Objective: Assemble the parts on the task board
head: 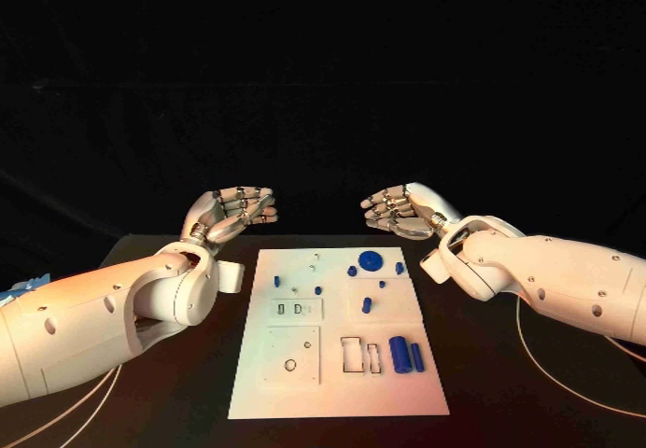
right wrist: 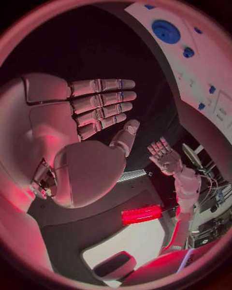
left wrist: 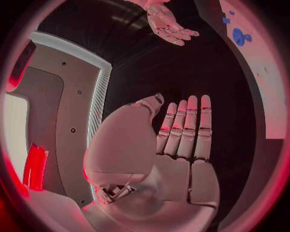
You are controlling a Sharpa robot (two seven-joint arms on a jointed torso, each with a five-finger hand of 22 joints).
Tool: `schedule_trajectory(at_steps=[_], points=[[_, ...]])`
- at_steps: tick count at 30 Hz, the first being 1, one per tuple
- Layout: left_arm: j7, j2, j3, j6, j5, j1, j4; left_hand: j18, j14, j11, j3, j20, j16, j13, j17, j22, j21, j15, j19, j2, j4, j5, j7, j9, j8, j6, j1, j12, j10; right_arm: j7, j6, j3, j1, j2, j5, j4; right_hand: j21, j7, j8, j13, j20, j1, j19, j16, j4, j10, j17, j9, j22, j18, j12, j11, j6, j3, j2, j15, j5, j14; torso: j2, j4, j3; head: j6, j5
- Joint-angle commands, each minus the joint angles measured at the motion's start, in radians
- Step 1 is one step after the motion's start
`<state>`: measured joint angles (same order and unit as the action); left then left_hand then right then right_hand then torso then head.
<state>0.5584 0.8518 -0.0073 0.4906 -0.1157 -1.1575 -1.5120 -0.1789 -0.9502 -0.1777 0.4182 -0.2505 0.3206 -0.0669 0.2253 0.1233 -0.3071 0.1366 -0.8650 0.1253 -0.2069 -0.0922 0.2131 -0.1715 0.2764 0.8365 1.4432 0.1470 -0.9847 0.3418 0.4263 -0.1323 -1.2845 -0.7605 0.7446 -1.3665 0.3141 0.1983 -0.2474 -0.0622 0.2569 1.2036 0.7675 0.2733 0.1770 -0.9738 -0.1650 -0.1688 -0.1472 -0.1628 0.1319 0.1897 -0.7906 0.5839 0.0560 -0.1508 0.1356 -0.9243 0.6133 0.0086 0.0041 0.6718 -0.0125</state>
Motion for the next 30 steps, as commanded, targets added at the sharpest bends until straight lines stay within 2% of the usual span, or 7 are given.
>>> schedule_trajectory(at_steps=[1,5,10,13,14,18,30], points=[[0.004,0.014,0.002,-0.065,-0.058,-0.004,-0.029,-0.006,-0.023,0.004,0.017,0.006,0.010,0.000,0.012,-0.001,-0.011,-0.007,-0.021,0.013,0.004,0.007,0.012,-0.003,0.006,0.015,-0.005,-0.007,-0.024,-0.077,-0.010,0.001,-0.010,-0.002,0.263,0.004,0.100,0.015,-0.025,-0.005,-0.048,0.024,0.126,0.054,0.014,-0.158,-0.055,-0.018,-0.045,-0.020,-0.014,-0.041,-0.117,-0.012,0.030,0.056,0.016,-0.182,0.024,0.0057,0.0055,-0.001,-0.008],[-0.007,0.044,0.005,-0.076,-0.068,-0.010,-0.077,-0.006,-0.035,0.006,0.027,0.010,0.013,0.000,0.022,-0.001,-0.016,-0.010,-0.032,0.021,0.008,0.008,0.012,-0.004,0.005,0.019,-0.010,-0.015,-0.035,-0.136,-0.036,0.002,-0.028,-0.002,0.426,0.009,0.242,-0.009,-0.026,-0.012,-0.108,0.036,0.234,0.148,0.016,-0.225,-0.140,-0.030,-0.126,-0.020,-0.020,-0.074,-0.156,-0.061,0.042,0.112,0.043,-0.356,0.048,0.0140,0.0106,-0.006,-0.019],[-0.018,0.076,0.009,-0.082,-0.072,-0.014,-0.133,-0.006,-0.037,0.005,0.028,0.011,0.013,0.000,0.024,-0.002,-0.016,-0.010,-0.035,0.024,0.008,0.008,0.012,-0.004,0.004,0.018,-0.012,-0.018,-0.036,-0.218,-0.084,0.002,-0.044,-0.006,0.606,0.001,0.403,-0.027,-0.009,-0.030,-0.152,0.015,0.336,0.324,0.001,-0.243,-0.297,-0.041,-0.224,-0.019,-0.044,-0.099,-0.165,-0.079,0.066,0.147,0.061,-0.526,0.071,0.0279,0.0140,-0.009,-0.030],[-0.022,0.094,0.012,-0.083,-0.072,-0.017,-0.164,-0.005,-0.036,0.005,0.029,0.012,0.012,0.001,0.026,-0.002,-0.016,-0.010,-0.035,0.027,0.009,0.008,0.013,-0.004,0.002,0.016,-0.015,-0.023,-0.034,-0.264,-0.118,0.002,-0.052,-0.006,0.684,-0.007,0.464,-0.033,0.004,-0.051,-0.152,-0.006,0.348,0.507,-0.016,-0.207,-0.475,-0.051,-0.270,-0.018,-0.052,-0.096,-0.151,-0.072,0.089,0.146,0.054,-0.541,0.086,0.0350,0.0167,-0.014,-0.036],[-0.024,0.100,0.013,-0.084,-0.072,-0.019,-0.176,-0.005,-0.035,0.004,0.030,0.012,0.011,0.001,0.026,-0.003,-0.016,-0.009,-0.035,0.028,0.009,0.009,0.013,-0.004,0.002,0.015,-0.016,-0.024,-0.034,-0.279,-0.129,0.003,-0.054,-0.005,0.709,-0.009,0.539,-0.032,0.005,-0.059,-0.151,-0.011,0.380,0.695,-0.025,-0.174,-0.668,-0.060,-0.357,-0.008,-0.048,-0.093,-0.148,-0.070,0.098,0.141,0.053,-0.564,0.090,0.0363,0.0174,-0.014,-0.038],[-0.028,0.114,0.017,-0.086,-0.072,-0.024,-0.211,-0.005,-0.032,0.003,0.031,0.011,0.009,0.002,0.027,-0.004,-0.015,-0.008,-0.035,0.030,0.010,0.009,0.013,-0.003,0.000,0.014,-0.018,-0.028,-0.032,-0.316,-0.160,0.003,-0.059,0.003,0.770,-0.008,0.704,-0.030,0.008,-0.084,-0.142,-0.012,0.435,0.905,-0.043,-0.115,-0.883,-0.080,-0.571,0.018,-0.011,-0.087,-0.132,-0.069,0.115,0.135,0.046,-0.562,0.107,0.0438,0.0206,-0.020,-0.045],[-0.036,0.119,0.021,-0.097,-0.069,-0.034,-0.242,-0.004,-0.024,0.001,0.035,0.010,0.001,0.002,0.030,-0.007,-0.012,-0.005,-0.033,0.035,0.013,0.010,0.016,-0.003,-0.004,0.010,-0.022,-0.039,-0.028,-0.357,-0.214,0.000,-0.055,0.041,0.848,0.020,0.880,-0.031,0.012,-0.104,-0.135,-0.003,0.523,1.028,-0.060,-0.057,-1.002,-0.101,-0.815,0.052,0.035,-0.083,-0.109,-0.070,0.122,0.131,0.039,-0.575,0.139,0.0527,0.0260,-0.028,-0.055]])
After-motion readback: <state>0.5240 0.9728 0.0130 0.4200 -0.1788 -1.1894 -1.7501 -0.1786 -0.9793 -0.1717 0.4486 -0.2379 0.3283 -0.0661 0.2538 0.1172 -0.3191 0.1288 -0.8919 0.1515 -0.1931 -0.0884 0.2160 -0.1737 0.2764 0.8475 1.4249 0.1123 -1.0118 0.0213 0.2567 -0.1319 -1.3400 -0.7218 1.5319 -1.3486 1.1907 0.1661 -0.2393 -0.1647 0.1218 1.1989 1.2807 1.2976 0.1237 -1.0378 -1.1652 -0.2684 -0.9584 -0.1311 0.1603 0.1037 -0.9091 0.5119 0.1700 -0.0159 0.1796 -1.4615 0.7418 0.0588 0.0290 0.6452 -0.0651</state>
